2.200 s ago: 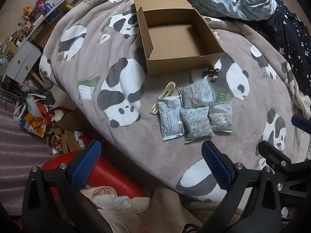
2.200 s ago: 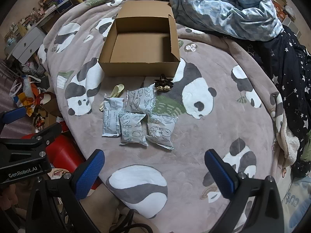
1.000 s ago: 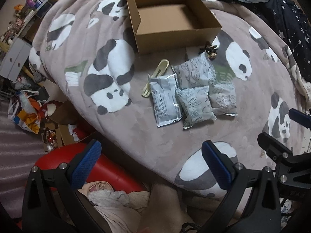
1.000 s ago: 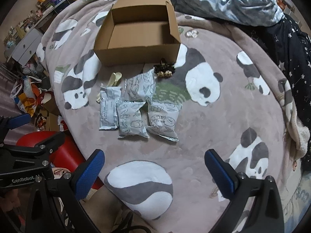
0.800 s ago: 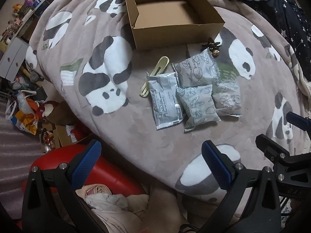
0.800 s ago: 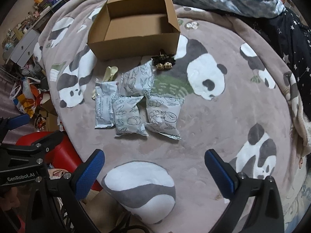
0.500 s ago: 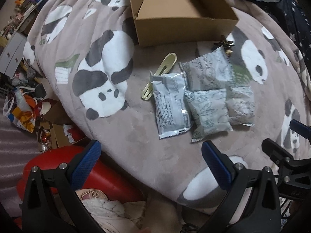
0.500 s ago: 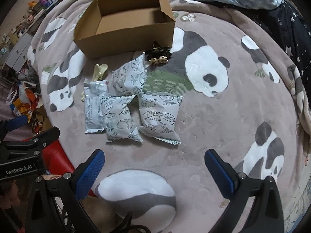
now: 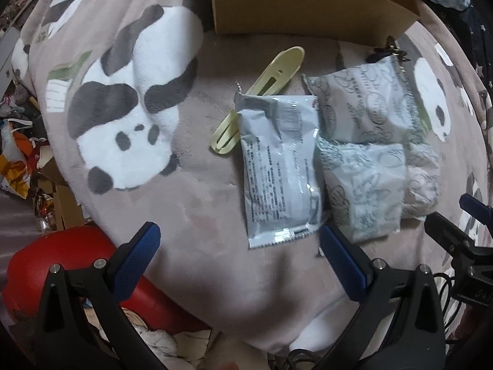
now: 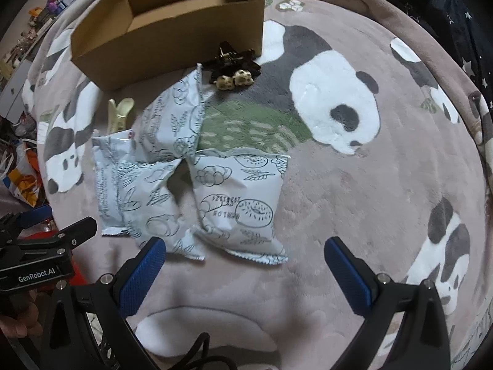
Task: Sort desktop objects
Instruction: 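Grasp the silver packet with the left tool while the right tool grasps a white printed packet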
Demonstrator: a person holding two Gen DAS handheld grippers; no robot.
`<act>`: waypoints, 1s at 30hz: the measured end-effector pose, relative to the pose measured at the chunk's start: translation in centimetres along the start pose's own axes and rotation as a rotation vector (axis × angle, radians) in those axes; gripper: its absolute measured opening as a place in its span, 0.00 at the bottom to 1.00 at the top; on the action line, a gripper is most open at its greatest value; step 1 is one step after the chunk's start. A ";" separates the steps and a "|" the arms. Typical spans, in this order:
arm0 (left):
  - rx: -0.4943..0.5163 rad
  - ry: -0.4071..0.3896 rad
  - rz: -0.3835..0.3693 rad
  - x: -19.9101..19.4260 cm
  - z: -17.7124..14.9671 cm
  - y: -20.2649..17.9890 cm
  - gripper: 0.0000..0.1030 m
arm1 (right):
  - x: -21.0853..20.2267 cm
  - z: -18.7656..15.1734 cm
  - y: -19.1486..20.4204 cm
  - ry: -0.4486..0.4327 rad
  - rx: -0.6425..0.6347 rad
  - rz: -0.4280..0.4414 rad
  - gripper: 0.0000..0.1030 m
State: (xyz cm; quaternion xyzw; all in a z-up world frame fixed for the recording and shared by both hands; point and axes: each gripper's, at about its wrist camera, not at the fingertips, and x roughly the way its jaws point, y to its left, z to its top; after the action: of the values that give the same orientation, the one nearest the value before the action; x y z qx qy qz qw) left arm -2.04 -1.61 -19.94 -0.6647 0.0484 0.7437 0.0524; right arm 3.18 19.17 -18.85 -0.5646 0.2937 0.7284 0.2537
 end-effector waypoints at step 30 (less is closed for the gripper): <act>-0.079 0.138 -0.096 6.3 2.4 -0.8 0.93 | 6.1 1.3 -1.1 0.110 0.141 -0.017 0.71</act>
State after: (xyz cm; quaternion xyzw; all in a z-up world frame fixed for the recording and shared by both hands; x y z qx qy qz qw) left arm -5.00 -0.34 -25.97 -0.7174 -0.0095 0.6942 0.0583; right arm 1.67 21.12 -24.64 -0.5868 0.3528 0.6718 0.2824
